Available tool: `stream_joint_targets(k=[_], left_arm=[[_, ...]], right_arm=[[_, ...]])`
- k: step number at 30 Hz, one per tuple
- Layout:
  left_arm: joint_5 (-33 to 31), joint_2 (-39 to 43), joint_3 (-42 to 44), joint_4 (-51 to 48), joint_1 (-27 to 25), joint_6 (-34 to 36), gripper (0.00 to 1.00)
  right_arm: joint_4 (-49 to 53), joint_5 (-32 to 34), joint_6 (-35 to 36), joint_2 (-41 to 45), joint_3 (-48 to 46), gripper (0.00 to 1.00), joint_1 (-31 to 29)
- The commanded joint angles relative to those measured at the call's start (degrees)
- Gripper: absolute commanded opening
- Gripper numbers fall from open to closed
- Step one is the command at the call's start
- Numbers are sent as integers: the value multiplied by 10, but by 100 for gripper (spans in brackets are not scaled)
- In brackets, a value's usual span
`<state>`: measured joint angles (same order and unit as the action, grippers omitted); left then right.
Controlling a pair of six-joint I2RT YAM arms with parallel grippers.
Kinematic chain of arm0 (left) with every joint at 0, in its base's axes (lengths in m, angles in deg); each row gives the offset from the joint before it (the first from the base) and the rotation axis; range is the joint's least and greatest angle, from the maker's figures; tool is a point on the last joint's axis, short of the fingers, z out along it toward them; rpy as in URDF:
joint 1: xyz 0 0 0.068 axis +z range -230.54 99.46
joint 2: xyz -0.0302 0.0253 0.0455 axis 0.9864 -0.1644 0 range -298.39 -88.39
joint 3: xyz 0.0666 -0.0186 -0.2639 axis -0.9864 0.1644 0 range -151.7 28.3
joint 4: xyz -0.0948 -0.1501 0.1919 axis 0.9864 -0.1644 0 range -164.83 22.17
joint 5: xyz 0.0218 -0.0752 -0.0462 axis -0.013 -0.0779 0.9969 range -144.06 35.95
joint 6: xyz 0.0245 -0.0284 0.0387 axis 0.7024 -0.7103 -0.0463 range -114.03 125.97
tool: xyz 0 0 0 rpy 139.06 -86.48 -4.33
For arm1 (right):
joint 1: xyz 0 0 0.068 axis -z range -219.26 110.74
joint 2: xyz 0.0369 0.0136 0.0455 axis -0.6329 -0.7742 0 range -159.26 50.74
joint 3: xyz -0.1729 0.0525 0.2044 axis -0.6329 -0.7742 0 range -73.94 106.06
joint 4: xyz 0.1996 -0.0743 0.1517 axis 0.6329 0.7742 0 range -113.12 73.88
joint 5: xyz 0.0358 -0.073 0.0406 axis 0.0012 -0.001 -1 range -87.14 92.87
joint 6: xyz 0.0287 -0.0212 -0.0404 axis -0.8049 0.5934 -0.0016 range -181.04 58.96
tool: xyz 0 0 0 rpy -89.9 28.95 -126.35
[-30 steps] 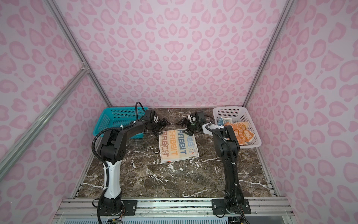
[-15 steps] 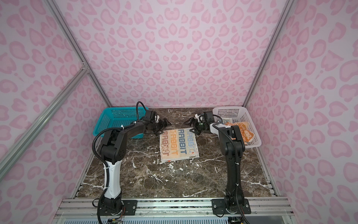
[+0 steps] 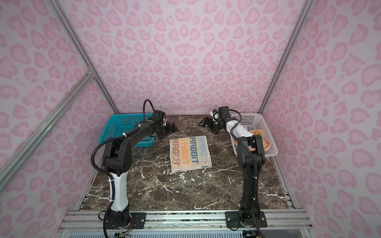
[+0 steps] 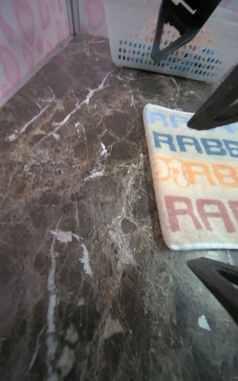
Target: Fold and stack the towels
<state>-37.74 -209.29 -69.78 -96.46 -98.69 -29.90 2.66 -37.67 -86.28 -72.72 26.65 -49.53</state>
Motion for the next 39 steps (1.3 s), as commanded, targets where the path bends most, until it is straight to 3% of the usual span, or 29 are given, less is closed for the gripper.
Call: stream_joint_targets(k=[1,3,8,13,28,39], left_arm=[[3,19,-2,-11,-5,19,98],[3,27,9,-9,-11,22,98],[-3,37,45,-1,-20,29,98],[-3,38,66,7,-24,30,98],[5,31,77,11,-27,41,98],[-20,22,66,-28,-19,72,98]], right_arm=[[138,117,83,-28,34,94,-13],[168,155,109,-46,59,85,-22],[212,210,149,-75,109,74,-40],[233,222,164,-125,150,54,-45],[257,228,179,-182,200,40,-51],[274,251,180,-191,211,13,-65]])
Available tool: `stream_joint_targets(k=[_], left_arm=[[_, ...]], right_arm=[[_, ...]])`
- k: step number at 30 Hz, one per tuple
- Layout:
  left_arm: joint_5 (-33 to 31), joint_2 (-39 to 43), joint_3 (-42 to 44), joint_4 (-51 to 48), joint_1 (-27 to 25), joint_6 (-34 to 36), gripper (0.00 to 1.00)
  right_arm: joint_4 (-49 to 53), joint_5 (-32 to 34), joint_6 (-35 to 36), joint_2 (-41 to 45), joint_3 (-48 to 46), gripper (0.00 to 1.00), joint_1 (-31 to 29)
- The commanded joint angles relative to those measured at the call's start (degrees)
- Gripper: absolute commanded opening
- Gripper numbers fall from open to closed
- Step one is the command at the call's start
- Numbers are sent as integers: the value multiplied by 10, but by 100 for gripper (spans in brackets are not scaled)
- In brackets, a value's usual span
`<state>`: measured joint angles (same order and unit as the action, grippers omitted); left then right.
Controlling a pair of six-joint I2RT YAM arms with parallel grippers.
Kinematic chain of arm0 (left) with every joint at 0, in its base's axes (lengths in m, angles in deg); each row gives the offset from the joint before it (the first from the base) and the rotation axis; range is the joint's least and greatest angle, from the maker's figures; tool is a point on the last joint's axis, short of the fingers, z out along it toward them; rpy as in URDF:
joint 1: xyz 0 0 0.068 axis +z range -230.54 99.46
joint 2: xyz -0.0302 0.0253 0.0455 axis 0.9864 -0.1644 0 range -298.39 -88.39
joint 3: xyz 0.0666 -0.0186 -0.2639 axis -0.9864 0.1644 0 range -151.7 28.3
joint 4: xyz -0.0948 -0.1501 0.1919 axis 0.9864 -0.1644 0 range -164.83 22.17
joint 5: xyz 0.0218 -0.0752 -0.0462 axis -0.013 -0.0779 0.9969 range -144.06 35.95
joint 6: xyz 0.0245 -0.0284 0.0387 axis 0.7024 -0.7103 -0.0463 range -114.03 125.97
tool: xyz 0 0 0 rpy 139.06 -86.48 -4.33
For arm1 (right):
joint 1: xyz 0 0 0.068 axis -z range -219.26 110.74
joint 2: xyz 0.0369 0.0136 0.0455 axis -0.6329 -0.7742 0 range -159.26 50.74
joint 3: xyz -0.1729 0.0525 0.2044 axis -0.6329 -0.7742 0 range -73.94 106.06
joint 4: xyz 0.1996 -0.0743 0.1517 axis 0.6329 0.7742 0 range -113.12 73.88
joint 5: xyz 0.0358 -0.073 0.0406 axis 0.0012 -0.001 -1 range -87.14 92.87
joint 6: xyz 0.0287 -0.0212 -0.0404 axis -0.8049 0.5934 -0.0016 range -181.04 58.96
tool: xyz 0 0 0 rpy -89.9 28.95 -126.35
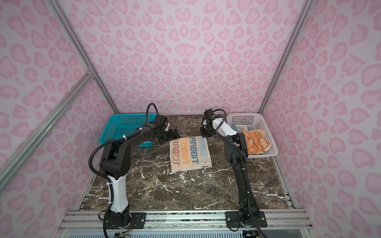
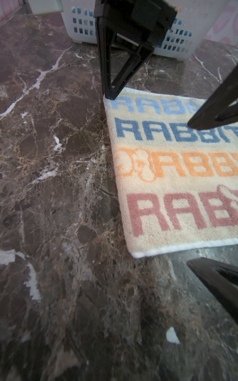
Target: Fold and stack the towels
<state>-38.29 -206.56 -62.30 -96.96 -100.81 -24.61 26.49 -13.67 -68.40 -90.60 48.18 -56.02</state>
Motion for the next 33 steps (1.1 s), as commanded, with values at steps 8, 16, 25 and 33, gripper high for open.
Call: stream_joint_targets(k=[8,16,25,33], left_arm=[[-64,-59,-77,-94,3,46,100],[-56,-116,-141,-109,11,55,85],[-47,-160,-181,-119,11,61,58],[-63,-124,-121,-112,12,68,47]], right_arm=[[26,9,2,0,-16,1,0],[26,3,6,2,-16,0,0],[21,1,7,6,-24,0,1],[12,0,2,11,-39,0,4]])
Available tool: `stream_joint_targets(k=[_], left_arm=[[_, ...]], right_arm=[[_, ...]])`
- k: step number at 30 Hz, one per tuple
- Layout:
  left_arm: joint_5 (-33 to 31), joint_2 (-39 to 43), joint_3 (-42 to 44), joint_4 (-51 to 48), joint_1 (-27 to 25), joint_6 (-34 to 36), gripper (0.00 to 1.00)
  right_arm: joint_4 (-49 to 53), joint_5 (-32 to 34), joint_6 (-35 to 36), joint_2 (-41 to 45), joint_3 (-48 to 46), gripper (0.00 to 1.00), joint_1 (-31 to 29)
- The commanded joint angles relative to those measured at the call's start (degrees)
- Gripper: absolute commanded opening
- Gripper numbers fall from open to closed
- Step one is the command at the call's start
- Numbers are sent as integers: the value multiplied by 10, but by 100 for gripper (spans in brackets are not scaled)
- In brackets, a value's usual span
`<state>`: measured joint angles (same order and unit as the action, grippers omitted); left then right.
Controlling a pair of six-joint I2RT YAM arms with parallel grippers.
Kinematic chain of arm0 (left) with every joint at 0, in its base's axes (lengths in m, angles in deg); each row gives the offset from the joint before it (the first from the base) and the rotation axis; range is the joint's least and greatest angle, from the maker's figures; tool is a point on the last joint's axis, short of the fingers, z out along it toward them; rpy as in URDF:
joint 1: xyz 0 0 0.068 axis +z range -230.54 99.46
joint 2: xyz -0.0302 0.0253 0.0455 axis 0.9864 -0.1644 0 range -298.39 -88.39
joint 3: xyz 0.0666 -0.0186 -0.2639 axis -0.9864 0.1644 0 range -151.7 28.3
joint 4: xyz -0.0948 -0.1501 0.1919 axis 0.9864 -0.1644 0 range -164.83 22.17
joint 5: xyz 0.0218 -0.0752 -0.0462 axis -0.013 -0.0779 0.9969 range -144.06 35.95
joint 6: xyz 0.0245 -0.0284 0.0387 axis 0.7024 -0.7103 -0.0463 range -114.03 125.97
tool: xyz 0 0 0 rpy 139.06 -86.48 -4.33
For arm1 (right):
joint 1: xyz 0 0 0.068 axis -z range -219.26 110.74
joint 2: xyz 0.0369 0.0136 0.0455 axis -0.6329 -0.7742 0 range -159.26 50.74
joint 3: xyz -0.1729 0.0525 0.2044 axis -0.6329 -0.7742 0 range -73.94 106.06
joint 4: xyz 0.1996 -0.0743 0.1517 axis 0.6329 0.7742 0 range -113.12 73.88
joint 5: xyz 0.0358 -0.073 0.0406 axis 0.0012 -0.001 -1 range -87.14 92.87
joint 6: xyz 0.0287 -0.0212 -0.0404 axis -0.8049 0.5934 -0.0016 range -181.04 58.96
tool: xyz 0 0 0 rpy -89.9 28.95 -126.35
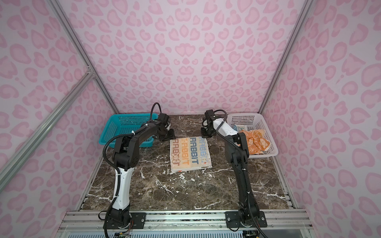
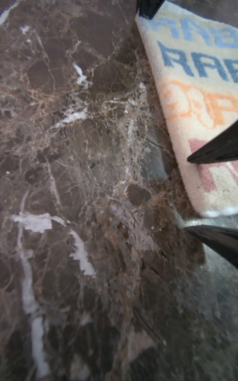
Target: Fold and stack the towels
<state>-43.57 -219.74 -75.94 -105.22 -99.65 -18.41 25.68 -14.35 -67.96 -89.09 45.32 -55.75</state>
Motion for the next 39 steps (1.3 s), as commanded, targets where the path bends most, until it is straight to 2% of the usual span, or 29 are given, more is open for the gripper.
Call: stream_joint_targets(k=[1,4,10,22,26,31,39], left_arm=[[-13,7,17,-31,0,9,46],[-19,-2,11,-39,0,18,39],[-15,-8,6,-36,0,17,37],[-11,-17,15,-34,0,17,16],[-19,-12,14,-34,0,22,4],[-30,2,-8,-42,2,28,4],[-45,52,-10,-25,4,41,4]], right_arm=[[17,6,-4,-4,-13,0,1],[13,1,-8,-1,-19,0,1],[10,-5,-10,7,-25,0,0],[6,-6,-8,14,-34,0,0],[6,-12,-7,17,-33,0,0],[6,-11,-10,35,-33,0,2],[-26,-52,-39,84,-82,0,17]])
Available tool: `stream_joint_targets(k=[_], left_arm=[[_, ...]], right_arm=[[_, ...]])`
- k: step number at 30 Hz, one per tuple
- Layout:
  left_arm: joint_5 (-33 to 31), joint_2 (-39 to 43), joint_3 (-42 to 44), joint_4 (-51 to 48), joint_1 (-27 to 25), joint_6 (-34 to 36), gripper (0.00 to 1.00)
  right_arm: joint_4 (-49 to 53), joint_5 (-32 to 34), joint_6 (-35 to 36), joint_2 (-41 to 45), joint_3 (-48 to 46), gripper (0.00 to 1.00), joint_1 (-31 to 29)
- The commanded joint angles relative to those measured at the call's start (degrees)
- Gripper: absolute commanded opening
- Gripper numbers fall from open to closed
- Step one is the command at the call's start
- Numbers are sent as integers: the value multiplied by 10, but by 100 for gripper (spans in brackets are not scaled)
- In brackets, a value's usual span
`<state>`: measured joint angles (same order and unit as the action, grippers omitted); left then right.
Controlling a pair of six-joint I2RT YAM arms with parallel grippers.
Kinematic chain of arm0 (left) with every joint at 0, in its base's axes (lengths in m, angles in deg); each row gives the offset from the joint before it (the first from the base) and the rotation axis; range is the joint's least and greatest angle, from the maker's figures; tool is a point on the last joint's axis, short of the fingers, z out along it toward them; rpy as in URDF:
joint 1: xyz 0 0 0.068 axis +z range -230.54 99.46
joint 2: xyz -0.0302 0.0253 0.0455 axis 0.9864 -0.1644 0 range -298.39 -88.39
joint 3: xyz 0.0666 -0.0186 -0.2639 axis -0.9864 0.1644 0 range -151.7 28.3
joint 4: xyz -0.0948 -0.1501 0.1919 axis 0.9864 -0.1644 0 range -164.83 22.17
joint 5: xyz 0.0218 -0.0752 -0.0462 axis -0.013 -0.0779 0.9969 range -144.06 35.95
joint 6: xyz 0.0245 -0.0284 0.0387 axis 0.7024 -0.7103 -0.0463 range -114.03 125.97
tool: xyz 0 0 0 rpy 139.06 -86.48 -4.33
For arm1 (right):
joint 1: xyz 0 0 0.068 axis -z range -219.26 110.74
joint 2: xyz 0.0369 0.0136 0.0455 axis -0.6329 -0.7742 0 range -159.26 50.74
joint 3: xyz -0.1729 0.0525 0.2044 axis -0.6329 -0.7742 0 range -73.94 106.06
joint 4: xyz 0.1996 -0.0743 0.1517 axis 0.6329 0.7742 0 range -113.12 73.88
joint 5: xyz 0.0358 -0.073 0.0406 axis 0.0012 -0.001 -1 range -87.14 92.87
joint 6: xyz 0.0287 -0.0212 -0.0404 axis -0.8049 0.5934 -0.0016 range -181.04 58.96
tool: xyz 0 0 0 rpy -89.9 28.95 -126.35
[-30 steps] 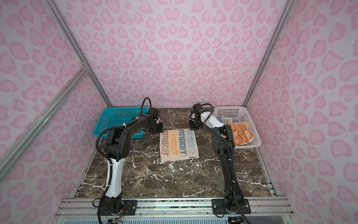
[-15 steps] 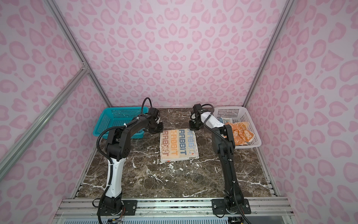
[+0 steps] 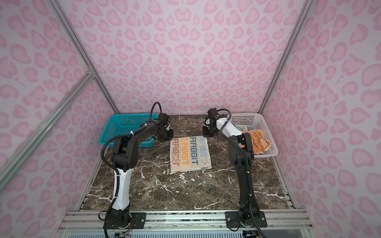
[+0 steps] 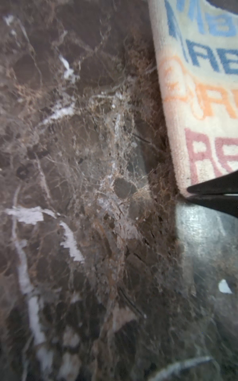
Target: Fold and stack the towels
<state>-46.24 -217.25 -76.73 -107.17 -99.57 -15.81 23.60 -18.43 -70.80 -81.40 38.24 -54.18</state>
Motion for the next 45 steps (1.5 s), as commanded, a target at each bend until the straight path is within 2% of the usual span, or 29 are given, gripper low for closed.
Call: stream_joint_targets(k=[1,14,23,29,35,39,45], left_arm=[[-17,33,3,-2,3,14,4],[-16,132,108,42,2,-3,4],[-15,237,243,91,-13,-52,4],[-35,299,359,124,-44,-92,4],[-34,311,462,181,-63,-130,4],[-36,283,468,192,-66,-135,4],[-52,235,400,163,-66,-117,4]], right_arm=[[-5,-13,-11,7,-14,0,1],[-34,-30,-32,104,-103,0,-1],[-71,-22,-50,212,-249,0,-16],[-104,-13,-55,263,-367,0,-23],[-148,-17,-61,277,-457,0,-29],[-162,-19,-70,265,-471,0,-29],[-167,-19,-82,245,-455,0,-28]])
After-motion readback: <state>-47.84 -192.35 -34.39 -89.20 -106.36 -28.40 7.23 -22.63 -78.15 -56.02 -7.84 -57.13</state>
